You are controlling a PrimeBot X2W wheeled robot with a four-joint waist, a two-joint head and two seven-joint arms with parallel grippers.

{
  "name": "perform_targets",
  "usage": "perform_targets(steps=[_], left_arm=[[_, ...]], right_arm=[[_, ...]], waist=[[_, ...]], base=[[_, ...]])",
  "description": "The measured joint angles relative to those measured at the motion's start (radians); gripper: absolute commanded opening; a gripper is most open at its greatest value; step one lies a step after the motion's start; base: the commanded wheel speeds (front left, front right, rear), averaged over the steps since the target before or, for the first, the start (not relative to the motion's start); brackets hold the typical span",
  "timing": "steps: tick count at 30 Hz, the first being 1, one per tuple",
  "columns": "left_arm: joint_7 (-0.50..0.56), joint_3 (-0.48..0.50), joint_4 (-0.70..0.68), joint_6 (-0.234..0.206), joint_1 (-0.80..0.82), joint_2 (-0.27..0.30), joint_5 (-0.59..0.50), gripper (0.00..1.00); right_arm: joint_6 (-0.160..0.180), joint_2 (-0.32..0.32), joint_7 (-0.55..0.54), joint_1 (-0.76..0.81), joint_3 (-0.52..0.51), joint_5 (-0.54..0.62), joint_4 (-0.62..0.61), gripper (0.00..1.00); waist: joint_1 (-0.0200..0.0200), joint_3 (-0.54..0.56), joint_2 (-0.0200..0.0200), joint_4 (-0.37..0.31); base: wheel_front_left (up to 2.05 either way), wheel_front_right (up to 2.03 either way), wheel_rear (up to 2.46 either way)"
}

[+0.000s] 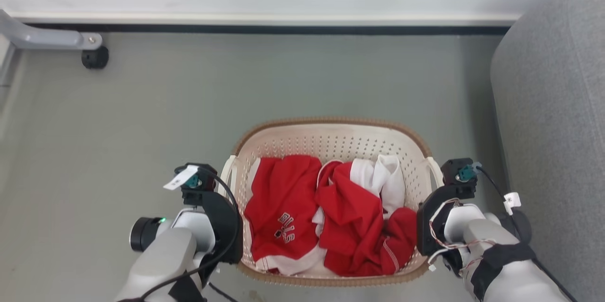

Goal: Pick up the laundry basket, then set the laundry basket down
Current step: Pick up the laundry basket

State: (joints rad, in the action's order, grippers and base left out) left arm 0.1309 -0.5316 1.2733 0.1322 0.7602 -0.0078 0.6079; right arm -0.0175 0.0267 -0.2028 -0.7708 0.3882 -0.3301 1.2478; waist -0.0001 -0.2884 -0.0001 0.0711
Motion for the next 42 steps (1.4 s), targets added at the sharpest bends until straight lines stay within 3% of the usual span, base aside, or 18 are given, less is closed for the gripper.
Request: perform_targets(steps=[42], left_arm=[[0.071,-0.017,0.013,0.001,-0.193,0.0,0.034,0.0]], right_arm=[[0.019,-0.006,-0.117,0.177,0.138,-0.147,-0.023,0.0]], waist=[[-0.0001,0.275,0.0,-0.02]], base=[[0.0,0.0,0.0]])
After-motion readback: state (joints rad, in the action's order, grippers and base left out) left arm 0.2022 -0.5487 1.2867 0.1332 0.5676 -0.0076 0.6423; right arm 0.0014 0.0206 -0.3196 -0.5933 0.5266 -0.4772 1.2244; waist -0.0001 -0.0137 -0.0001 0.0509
